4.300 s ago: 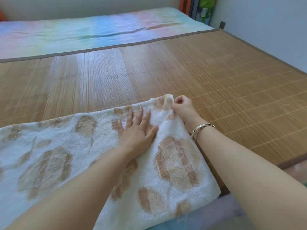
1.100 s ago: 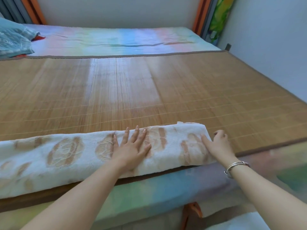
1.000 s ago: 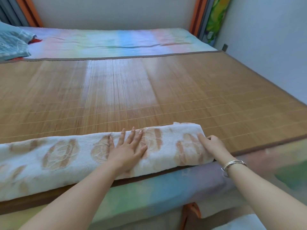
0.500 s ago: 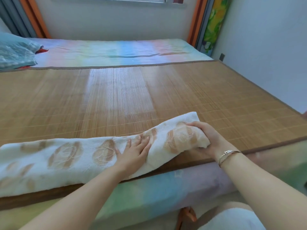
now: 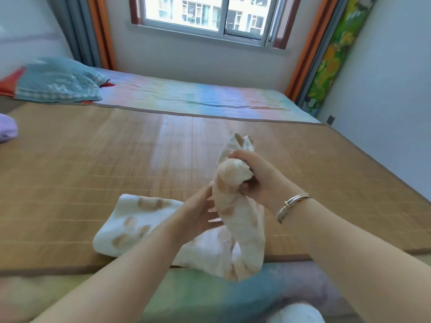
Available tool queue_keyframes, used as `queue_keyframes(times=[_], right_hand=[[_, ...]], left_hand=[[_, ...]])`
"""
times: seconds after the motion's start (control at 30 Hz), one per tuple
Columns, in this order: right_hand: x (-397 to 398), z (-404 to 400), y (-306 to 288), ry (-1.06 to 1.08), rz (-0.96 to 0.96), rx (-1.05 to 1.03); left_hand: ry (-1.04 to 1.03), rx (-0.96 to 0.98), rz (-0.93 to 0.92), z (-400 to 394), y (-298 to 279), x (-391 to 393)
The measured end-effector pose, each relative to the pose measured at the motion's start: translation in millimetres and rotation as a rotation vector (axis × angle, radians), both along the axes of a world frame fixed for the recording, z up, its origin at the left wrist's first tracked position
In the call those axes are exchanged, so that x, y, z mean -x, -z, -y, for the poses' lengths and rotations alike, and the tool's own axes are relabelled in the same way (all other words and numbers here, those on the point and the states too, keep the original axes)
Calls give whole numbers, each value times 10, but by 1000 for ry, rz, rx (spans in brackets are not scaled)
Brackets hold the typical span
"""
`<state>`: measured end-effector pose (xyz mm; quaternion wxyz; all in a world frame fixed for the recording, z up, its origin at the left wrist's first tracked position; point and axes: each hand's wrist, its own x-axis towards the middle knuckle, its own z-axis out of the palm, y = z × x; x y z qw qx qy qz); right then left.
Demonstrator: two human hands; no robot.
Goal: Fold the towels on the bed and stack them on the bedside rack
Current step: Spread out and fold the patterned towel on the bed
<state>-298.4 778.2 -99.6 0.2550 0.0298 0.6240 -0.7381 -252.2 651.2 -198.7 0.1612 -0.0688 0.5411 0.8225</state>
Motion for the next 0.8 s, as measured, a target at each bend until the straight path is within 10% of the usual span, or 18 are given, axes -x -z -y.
queue_keyframes(times=[0.2, 0.43, 0.67, 0.8], right_hand=[[-366, 1467, 486, -123, -35, -208], [-573, 2120, 848, -347, 129, -391], [-239, 1225, 1084, -216, -775, -903], [-186, 595, 1301, -243, -762, -1259]], left_hand=[[-485, -15, 207, 1550, 71, -563], [-498, 196, 438, 2062, 294, -960], [-339, 806, 417, 1821, 291, -509], [-394, 1040, 273, 1671, 389, -320]])
